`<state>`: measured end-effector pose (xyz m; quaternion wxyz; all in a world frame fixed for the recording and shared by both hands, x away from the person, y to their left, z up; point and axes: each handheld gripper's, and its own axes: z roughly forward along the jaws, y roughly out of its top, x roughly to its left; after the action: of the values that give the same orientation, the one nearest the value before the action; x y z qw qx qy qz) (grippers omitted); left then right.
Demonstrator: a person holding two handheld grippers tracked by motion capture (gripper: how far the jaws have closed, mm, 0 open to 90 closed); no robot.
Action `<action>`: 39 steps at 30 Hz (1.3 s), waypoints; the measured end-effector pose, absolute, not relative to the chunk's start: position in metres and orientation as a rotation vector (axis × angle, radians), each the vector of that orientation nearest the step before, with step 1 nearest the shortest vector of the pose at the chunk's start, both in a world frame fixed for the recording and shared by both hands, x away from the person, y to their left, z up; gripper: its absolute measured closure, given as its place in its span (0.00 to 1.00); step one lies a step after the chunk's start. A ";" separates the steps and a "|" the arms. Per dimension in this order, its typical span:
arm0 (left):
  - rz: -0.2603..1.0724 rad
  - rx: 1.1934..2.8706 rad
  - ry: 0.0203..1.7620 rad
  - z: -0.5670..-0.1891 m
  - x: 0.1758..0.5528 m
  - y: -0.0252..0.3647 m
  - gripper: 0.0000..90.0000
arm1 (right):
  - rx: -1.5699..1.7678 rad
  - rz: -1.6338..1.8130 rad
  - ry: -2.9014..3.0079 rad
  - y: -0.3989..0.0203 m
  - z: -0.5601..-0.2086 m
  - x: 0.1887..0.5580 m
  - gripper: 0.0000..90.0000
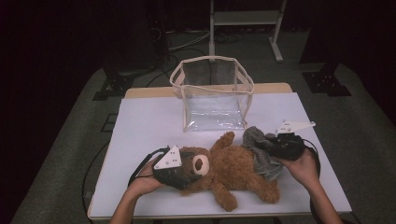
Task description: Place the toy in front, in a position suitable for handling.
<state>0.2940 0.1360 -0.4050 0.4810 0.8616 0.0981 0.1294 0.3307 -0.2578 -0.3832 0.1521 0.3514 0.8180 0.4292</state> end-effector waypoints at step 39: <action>0.339 2.134 0.212 -0.400 0.296 0.143 0.26 | 0.991 1.402 2.396 -0.269 -0.392 0.333 0.79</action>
<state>0.2960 0.1426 -0.3998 0.4666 0.8693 0.0864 0.1382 0.3329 -0.2692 -0.3917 0.0970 0.3345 0.8090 0.4734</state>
